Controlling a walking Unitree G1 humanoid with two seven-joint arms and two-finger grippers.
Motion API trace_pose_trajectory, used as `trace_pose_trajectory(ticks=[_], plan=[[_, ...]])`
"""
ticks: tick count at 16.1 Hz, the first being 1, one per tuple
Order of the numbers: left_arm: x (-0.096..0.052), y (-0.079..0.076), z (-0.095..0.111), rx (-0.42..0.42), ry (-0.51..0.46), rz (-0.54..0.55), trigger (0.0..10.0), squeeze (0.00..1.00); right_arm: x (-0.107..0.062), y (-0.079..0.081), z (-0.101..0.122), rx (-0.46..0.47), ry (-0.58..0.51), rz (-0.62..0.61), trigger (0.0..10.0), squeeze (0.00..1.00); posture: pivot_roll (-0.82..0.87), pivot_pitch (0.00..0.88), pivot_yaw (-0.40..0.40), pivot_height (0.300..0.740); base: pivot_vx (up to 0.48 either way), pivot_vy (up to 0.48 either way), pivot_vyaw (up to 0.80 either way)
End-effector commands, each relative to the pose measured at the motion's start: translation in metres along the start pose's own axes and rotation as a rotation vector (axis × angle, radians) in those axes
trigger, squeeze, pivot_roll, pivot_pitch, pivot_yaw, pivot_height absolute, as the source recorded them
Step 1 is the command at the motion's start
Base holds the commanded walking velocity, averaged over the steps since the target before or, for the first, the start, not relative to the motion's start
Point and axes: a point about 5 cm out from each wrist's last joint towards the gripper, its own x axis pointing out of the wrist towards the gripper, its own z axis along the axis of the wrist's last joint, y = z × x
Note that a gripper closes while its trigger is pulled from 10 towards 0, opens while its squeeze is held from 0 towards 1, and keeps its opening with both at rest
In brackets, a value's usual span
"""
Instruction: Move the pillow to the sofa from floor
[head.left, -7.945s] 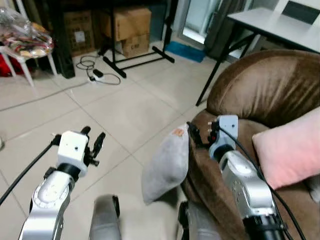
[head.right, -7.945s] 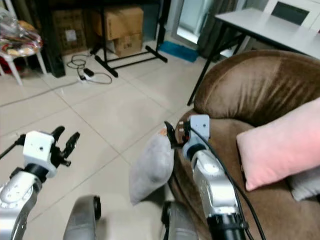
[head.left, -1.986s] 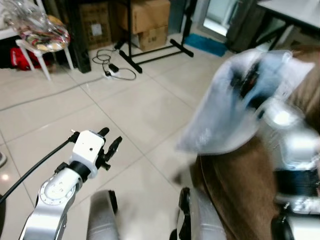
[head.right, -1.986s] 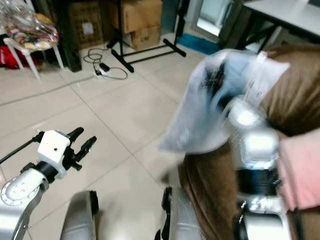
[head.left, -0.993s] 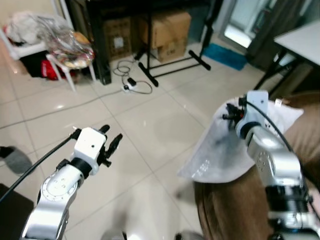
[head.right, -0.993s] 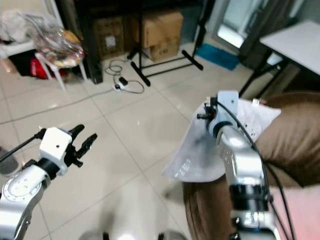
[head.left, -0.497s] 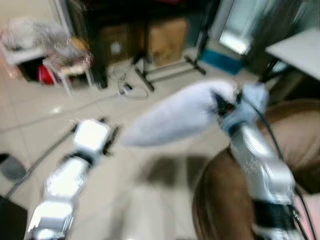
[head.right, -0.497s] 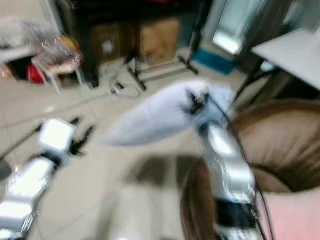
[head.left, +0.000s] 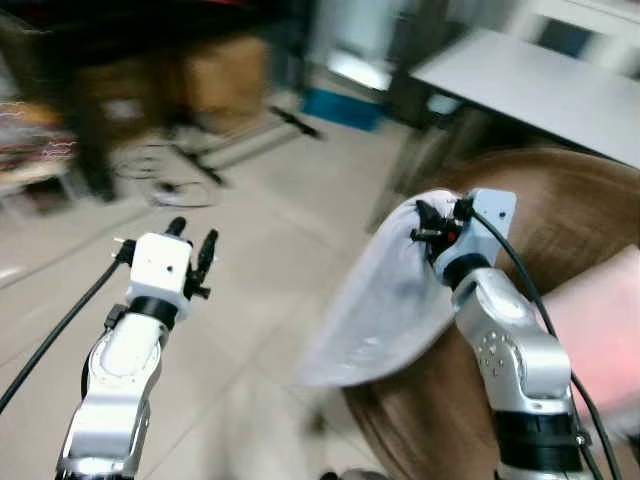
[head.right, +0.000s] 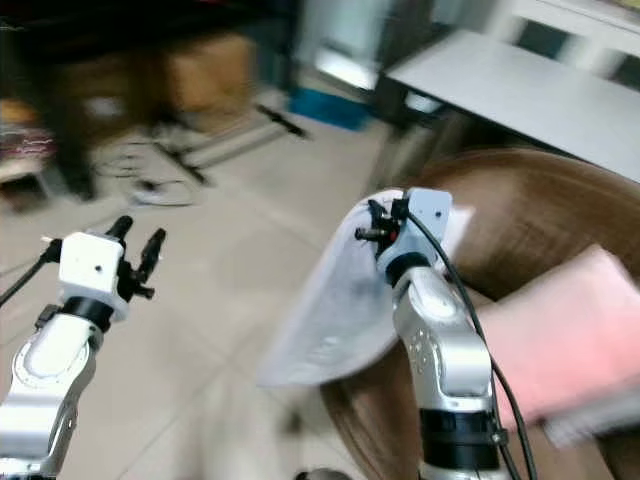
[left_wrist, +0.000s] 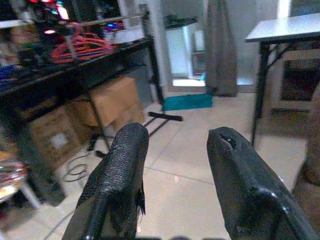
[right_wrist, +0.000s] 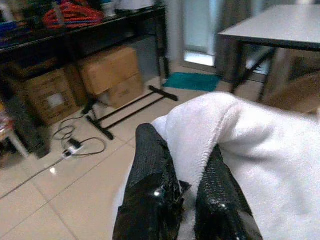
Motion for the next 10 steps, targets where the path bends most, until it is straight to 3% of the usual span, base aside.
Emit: trace_pose_trajectory(ticks=[1,2,3,5,10], plan=[[0.002,0.005,0.001,0.007,-0.003,0.037,10.0,0.00,-0.002,0.005,0.011,0.004,-0.058,0.033,10.0,0.00,0.06,0.000,-0.091,0.740,0.000,0.000,-0.79],[0.003,0.011,-0.001,0.033,0.029,0.080,10.0,0.00,-0.002,0.007,0.010,0.006,-0.055,0.043,10.0,0.00,0.06,0.000,-0.092,0.740,0.000,0.000,-0.79],[0.003,0.012,0.000,-0.013,0.036,0.035,10.0,0.00,-0.002,0.009,0.008,0.002,-0.049,0.052,10.0,0.00,0.07,0.000,-0.091,0.740,0.000,0.000,-0.79],[0.002,0.014,0.002,-0.018,0.019,0.017,10.0,0.00,-0.001,0.015,0.005,-0.023,-0.039,0.085,10.0,0.00,0.07,0.000,-0.088,0.740,0.000,0.000,-0.77],[-0.002,0.004,0.002,-0.041,0.022,-0.071,10.0,0.00,-0.003,0.026,0.000,-0.050,-0.015,0.191,10.0,0.00,0.06,0.000,-0.082,0.740,0.000,0.000,-0.76]])
